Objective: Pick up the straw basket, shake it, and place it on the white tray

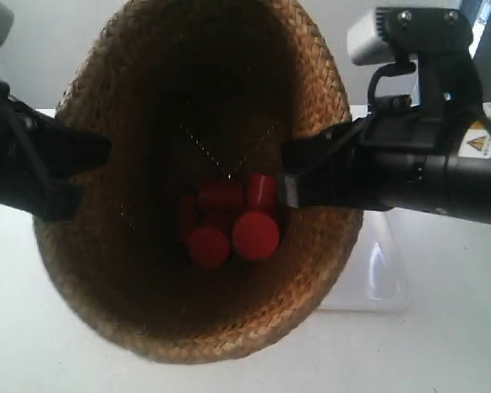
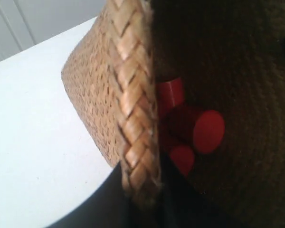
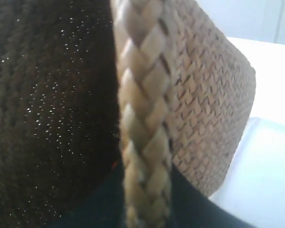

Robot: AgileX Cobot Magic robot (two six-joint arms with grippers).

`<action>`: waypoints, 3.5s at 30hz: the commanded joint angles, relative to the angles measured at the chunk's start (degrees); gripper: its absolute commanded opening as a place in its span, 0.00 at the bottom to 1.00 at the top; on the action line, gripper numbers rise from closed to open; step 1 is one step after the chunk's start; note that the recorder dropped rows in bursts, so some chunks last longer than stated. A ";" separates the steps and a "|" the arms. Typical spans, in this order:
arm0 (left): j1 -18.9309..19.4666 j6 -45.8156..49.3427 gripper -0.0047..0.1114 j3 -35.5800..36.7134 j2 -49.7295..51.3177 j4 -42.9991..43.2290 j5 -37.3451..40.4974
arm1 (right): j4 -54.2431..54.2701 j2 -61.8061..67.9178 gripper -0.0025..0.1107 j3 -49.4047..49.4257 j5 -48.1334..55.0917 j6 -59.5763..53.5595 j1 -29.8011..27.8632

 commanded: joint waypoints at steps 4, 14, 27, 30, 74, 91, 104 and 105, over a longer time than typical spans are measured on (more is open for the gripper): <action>-0.64 1.02 0.04 2.73 -3.20 5.36 -11.65 | -2.62 -5.19 0.02 2.29 -16.58 -1.80 0.90; -1.34 -1.46 0.04 -1.85 -8.68 5.70 -7.63 | -2.36 -11.24 0.02 -2.92 -4.18 -0.06 1.75; -1.33 -3.97 0.04 -2.24 -7.25 5.11 -7.26 | -4.78 -12.04 0.02 -3.49 -3.22 1.64 1.65; 0.15 -4.62 0.04 1.88 -0.18 5.13 -11.19 | -6.17 -4.38 0.02 1.51 -10.04 1.52 -1.07; 1.84 -5.41 0.04 0.96 -0.56 3.02 -10.53 | -15.72 -2.07 0.02 -0.99 -8.17 9.24 -0.57; -1.70 -7.82 0.04 -5.86 -4.43 -0.59 -2.44 | -13.50 -4.88 0.02 -5.29 1.64 16.34 3.30; -1.61 -4.72 0.04 -4.18 -4.68 5.38 1.32 | -15.78 -6.30 0.02 -4.97 2.44 13.45 2.92; -1.70 -3.97 0.04 -3.82 -6.41 6.10 -1.31 | -15.78 -8.46 0.02 -4.97 1.50 12.15 3.67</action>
